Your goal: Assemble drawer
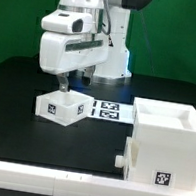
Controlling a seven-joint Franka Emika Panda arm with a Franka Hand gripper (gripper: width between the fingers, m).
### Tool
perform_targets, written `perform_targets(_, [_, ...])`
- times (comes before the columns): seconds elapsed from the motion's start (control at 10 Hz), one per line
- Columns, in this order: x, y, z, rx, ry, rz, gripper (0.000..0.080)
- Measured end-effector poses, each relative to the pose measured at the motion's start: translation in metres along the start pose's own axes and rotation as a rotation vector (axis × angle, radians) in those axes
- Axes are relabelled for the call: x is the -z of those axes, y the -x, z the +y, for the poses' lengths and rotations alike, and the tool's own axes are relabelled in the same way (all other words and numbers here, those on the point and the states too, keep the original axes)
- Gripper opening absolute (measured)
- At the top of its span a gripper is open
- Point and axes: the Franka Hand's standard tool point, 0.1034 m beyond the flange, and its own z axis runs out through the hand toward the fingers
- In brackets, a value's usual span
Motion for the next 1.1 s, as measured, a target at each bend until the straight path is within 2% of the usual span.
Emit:
perform_targets(0.3, [0.000,0.001,-0.002,0.000,-0.002,-0.001,0.0649])
perform_targets(0.4, [0.001,0.009,-0.014,-0.015,-0.010,-0.006,0.0649])
perform_targets(0.5, [-0.001,0.023,-0.033,-0.028,-0.017,-0.014,0.0649])
perform_targets(0.6, [-0.007,0.033,-0.042,-0.029,-0.014,-0.014,0.0649])
perform_targets(0.8, [-0.030,0.036,-0.040,-0.038,-0.010,-0.005,0.0649])
perform_targets(0.9, [-0.037,0.033,-0.037,-0.041,-0.005,0.000,0.0649])
perform_targets(1.1, [-0.049,0.027,-0.034,-0.040,-0.012,0.008,0.0649])
